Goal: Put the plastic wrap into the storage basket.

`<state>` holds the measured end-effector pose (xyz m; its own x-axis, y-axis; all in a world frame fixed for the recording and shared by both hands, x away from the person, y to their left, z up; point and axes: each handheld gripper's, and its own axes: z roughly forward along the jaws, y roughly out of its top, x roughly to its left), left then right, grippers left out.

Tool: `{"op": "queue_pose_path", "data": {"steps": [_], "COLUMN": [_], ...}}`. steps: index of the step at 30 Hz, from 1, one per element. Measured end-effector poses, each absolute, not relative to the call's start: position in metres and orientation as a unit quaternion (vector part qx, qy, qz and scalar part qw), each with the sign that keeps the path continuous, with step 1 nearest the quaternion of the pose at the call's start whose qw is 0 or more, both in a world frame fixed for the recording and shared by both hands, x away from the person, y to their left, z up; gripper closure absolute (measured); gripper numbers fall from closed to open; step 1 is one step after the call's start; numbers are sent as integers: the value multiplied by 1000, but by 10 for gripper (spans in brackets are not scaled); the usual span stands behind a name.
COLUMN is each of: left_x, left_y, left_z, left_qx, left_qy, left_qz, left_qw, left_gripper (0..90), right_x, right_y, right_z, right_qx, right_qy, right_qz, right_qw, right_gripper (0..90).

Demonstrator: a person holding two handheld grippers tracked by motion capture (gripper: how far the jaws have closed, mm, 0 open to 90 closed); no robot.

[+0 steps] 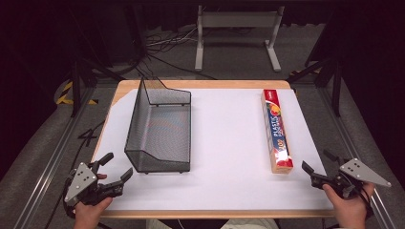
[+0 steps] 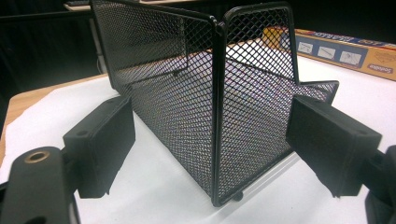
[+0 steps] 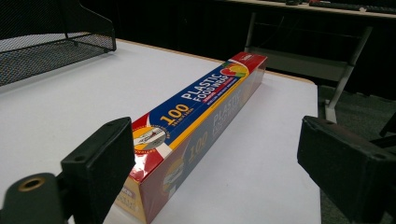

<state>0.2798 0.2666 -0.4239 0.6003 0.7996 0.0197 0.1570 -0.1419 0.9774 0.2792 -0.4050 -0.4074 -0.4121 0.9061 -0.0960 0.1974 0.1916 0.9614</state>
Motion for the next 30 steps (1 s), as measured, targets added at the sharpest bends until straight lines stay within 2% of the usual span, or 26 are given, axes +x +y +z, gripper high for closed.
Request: {"op": "queue_pose_path", "data": {"steps": [14,18,30], "left_x": [280,279,275], "left_y": [264,264,268], "left_z": [-424,-424,-425], "left_qx": [701,703,700], "left_qy": [338,337,345], "left_qz": [286,289,296], "left_qw": [559,555,552], "left_gripper": [168,168,169], "right_x": [281,286,328], "right_y": [-403,-396,-370], "right_z": [-402,-398,-367], "right_qx": [402,431,441], "right_qy": [687,681,715], "right_qz": [479,467,450], "right_qw": [370,364,302], "right_gripper": [103,120,135]}}
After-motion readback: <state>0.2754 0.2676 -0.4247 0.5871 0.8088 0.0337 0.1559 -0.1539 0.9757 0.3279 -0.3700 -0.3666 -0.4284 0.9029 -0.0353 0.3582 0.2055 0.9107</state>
